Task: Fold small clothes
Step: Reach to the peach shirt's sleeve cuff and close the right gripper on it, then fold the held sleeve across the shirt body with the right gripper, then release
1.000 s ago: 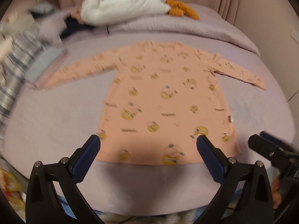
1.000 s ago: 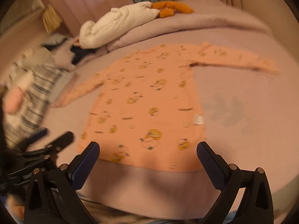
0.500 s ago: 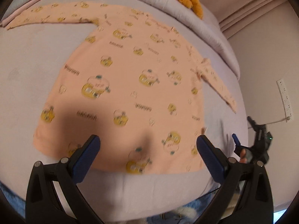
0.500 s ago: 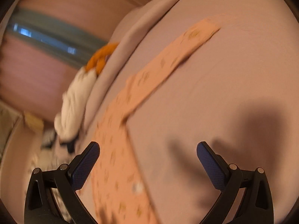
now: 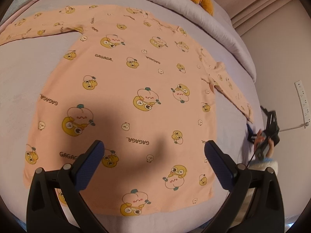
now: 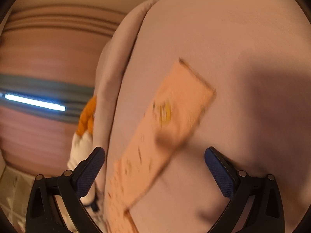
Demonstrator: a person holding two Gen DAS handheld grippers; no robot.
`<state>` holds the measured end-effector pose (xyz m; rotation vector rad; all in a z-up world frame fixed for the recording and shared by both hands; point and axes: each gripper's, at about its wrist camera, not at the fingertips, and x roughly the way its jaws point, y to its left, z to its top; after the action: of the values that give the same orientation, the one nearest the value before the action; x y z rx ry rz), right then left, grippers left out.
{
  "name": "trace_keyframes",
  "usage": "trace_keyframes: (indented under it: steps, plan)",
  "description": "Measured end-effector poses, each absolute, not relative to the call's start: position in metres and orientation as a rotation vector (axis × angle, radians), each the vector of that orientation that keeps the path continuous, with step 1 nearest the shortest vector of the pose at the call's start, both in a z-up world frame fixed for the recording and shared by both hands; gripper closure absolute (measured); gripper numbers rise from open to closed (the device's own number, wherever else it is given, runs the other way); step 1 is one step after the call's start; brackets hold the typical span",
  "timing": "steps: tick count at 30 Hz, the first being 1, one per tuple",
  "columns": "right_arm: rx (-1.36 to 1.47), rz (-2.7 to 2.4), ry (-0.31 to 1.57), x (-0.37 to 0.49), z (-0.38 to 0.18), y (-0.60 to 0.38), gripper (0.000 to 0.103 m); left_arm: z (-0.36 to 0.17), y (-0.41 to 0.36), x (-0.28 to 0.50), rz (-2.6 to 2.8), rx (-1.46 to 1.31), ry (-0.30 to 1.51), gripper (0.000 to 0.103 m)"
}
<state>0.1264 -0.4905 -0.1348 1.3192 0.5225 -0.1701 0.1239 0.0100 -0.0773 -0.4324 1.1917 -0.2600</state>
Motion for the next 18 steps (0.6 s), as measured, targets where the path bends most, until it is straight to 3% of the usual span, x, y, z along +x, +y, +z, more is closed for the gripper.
trace_keyframes:
  steps: [3,5,6,7,8,9,10,13,18]
  plan:
    - [1.294,-0.218,0.529,0.144,-0.128,-0.495,0.001,-0.082,0.009,0.129,-0.252,-0.418,1.211,0.0]
    - [1.257,-0.239,0.533,0.151,-0.126,-0.492,0.006,-0.085,0.011,0.132,-0.241,-0.417,1.215,0.0]
    - [1.244,-0.256,0.534,0.156,-0.129,-0.495,0.014,-0.086,0.013,0.133,-0.24,-0.421,1.215,0.0]
    - [1.234,-0.28,0.529,0.154,-0.129,-0.497,0.034,-0.086,0.015,0.134,-0.238,-0.427,1.214,0.0]
    - [1.231,-0.296,0.525,0.157,-0.131,-0.499,0.048,-0.086,0.018,0.134,-0.235,-0.431,1.212,0.0]
    - [1.259,-0.298,0.534,0.156,-0.137,-0.5,0.074,-0.086,0.022,0.135,-0.229,-0.431,1.209,0.0]
    - [1.289,-0.296,0.543,0.157,-0.143,-0.501,0.09,-0.086,0.025,0.135,-0.223,-0.429,1.206,0.0]
    - [1.355,-0.298,0.514,0.151,-0.153,-0.505,0.095,-0.086,0.037,0.135,-0.209,-0.429,1.197,0.0]
    - [1.127,-0.24,0.519,0.173,-0.094,-0.472,0.095,-0.086,0.06,0.136,-0.186,-0.457,1.176,0.0]
